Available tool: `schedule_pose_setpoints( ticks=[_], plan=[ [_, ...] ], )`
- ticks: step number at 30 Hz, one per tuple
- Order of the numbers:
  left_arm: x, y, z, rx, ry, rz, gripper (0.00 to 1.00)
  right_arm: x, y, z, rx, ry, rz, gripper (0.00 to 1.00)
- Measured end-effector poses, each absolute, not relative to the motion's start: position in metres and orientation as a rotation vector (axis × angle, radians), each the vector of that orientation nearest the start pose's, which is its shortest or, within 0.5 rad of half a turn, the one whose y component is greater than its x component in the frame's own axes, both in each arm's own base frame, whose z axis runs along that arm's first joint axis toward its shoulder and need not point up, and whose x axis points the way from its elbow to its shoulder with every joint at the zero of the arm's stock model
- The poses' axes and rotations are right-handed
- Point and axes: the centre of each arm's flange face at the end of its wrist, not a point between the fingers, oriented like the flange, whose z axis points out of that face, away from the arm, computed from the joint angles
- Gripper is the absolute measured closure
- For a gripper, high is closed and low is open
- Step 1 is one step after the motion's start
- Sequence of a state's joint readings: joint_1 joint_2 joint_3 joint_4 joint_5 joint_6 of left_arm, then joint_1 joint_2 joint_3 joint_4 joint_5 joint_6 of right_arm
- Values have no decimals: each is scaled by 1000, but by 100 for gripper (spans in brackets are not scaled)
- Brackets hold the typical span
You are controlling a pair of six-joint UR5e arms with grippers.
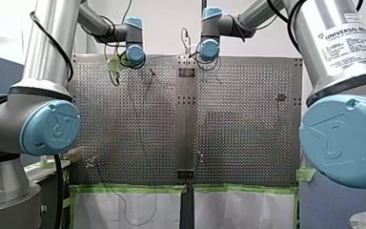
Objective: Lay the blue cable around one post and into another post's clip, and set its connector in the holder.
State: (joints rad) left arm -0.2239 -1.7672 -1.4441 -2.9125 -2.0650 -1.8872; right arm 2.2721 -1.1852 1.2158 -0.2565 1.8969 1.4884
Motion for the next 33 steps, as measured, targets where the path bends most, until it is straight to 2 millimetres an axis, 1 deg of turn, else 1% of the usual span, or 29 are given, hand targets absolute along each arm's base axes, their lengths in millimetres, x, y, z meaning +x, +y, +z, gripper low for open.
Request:
schedule_pose_setpoints(
  ticks=[5, 13, 21, 24, 26, 33],
  plan=[
    [543, -211, 456, -468, 1363, -93, 0, 504, -452, 460, 1288, -900, 1574, 100],
    [553, -216, 426, -459, 1415, -80, 0, 498, -467, 441, 1305, -939, 1535, 100],
    [553, -215, 405, -458, 1432, -80, 0, 484, -481, 423, 1332, -1002, 1485, 100],
    [552, -215, 399, -457, 1434, -82, 0, 479, -486, 411, 1352, -1030, 1455, 100],
    [551, -215, 396, -457, 1435, -82, 0, 475, -490, 399, 1364, -1049, 1433, 100],
    [549, -218, 394, -456, 1439, -90, 0, 465, -493, 366, 1367, -1088, 1416, 100]
  ],
)
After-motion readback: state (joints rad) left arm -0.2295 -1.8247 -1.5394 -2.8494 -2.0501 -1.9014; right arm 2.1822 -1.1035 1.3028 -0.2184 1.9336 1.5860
